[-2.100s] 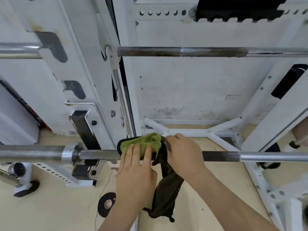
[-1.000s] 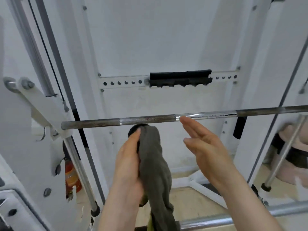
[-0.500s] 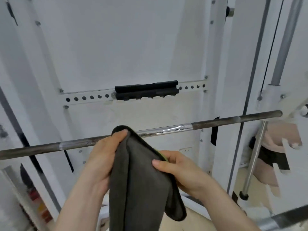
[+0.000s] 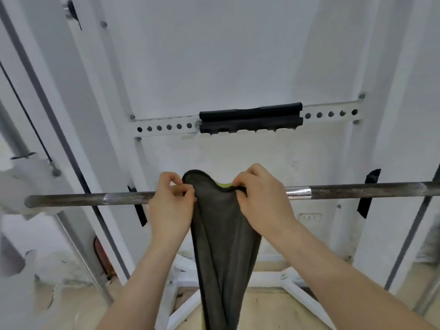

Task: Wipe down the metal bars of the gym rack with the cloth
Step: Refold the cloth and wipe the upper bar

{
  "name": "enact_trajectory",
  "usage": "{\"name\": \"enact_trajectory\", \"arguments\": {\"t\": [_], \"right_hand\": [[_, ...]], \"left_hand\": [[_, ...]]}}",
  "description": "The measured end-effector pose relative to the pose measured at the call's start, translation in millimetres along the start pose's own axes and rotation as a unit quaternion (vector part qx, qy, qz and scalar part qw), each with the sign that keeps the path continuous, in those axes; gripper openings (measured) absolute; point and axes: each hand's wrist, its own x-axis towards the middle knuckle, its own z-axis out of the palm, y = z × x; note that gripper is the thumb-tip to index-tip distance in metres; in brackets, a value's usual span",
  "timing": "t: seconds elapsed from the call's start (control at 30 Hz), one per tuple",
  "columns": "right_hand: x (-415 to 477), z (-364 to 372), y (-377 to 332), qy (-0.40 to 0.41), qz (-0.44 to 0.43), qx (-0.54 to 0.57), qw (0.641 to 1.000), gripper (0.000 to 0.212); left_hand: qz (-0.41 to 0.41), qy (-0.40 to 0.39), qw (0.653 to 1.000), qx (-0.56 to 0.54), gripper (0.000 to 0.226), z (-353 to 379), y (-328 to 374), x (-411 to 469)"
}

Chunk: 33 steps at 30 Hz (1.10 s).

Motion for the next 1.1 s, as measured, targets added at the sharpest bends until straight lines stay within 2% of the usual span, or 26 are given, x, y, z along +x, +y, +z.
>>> {"name": "enact_trajectory", "arguments": {"t": [0.07, 0.17, 0.27, 0.3, 0.37, 0.43, 0.5, 0.53, 0.6, 0.67, 0.73, 0.77, 0.9, 0.97, 1.1], "right_hand": [[18, 11, -1, 0.007, -0.007, -0.05, 0.999, 0.017], [36, 24, -1, -0.035, 0.035, -0.166, 0.985, 0.022], [39, 20, -10, -0.033, 0.033, -0.269, 0.962, 0.021], [35, 18, -15, -0.034, 0.02, -0.273, 0.961, 0.023], [21, 23, -32, -0.092, -0.006, -0.249, 0.964, 0.032], [6, 45, -43, -0.173, -0.029, -0.28, 0.944, 0.045], [6, 62, -44, -0.179, 0.001, -0.316, 0.932, 0.052], [10, 67, -44, -0.178, 0.018, -0.309, 0.934, 0.053], [22, 76, -50, -0.203, 0.02, -0.273, 0.94, 0.052], [37, 86, -61, -0.211, 0.001, -0.235, 0.949, 0.043], [47, 96, -68, -0.191, -0.027, -0.199, 0.961, 0.022], [50, 102, -67, -0.18, -0.047, -0.186, 0.965, 0.013], [49, 94, -44, -0.182, -0.115, -0.227, 0.95, 0.026], [39, 68, -14, -0.192, -0.086, -0.26, 0.942, 0.03], [23, 11, 36, -0.205, 0.047, -0.36, 0.909, 0.032]], "left_hand": [[0.097, -0.068, 0.985, 0.124, 0.018, 0, -5, 0], [0.236, -0.132, 0.913, 0.305, 0.028, -2, -13, 0], [0.292, -0.113, 0.85, 0.424, 0.03, 2, -15, 11], [0.302, -0.122, 0.835, 0.444, 0.024, 5, -14, 16], [0.301, -0.174, 0.818, 0.459, 0.013, 10, -9, 29], [0.261, -0.257, 0.827, 0.427, 0.021, 8, -4, 47], [0.19, -0.327, 0.868, 0.321, 0.03, 1, -2, 59], [0.155, -0.338, 0.896, 0.243, 0.033, -4, -4, 61], [0.108, -0.294, 0.943, 0.114, 0.037, -14, -13, 60], [0.115, -0.209, 0.964, 0.116, 0.032, -23, -25, 60], [0.134, -0.159, 0.961, 0.184, 0.029, -27, -35, 61], [0.142, -0.149, 0.954, 0.22, 0.036, -27, -39, 62], [0.18, -0.108, 0.91, 0.359, 0.055, -18, -44, 65], [0.192, -0.097, 0.896, 0.389, 0.059, -15, -47, 66], [0.189, -0.098, 0.873, 0.439, 0.066, -9, -49, 71]]}}
